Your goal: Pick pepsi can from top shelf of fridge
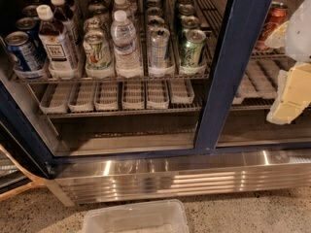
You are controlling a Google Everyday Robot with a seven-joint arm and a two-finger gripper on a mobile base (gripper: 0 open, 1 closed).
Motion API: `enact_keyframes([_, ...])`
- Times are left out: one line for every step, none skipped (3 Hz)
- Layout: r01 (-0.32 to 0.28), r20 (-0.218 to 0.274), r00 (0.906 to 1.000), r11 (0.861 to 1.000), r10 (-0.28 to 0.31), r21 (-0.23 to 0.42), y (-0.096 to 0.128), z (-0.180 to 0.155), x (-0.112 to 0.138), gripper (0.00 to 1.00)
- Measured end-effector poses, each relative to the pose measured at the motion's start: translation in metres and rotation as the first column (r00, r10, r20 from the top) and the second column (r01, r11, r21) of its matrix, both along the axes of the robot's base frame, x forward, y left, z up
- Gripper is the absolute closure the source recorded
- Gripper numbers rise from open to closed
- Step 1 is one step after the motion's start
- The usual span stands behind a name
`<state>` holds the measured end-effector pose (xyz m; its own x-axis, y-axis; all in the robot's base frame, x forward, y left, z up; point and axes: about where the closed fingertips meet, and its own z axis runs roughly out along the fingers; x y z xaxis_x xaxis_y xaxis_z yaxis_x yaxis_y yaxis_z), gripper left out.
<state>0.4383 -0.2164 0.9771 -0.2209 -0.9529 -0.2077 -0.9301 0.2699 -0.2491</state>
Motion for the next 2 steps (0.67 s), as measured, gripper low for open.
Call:
enact_keyframes([0.0,0.0,1.0,1.0,0.0,0.0,0.0,0.0,0.0,0.0])
enact_keyframes([-0.027,-0.011,0.9996,0.998,0.027,0.056,0.012,-0.013,0.009,0.0])
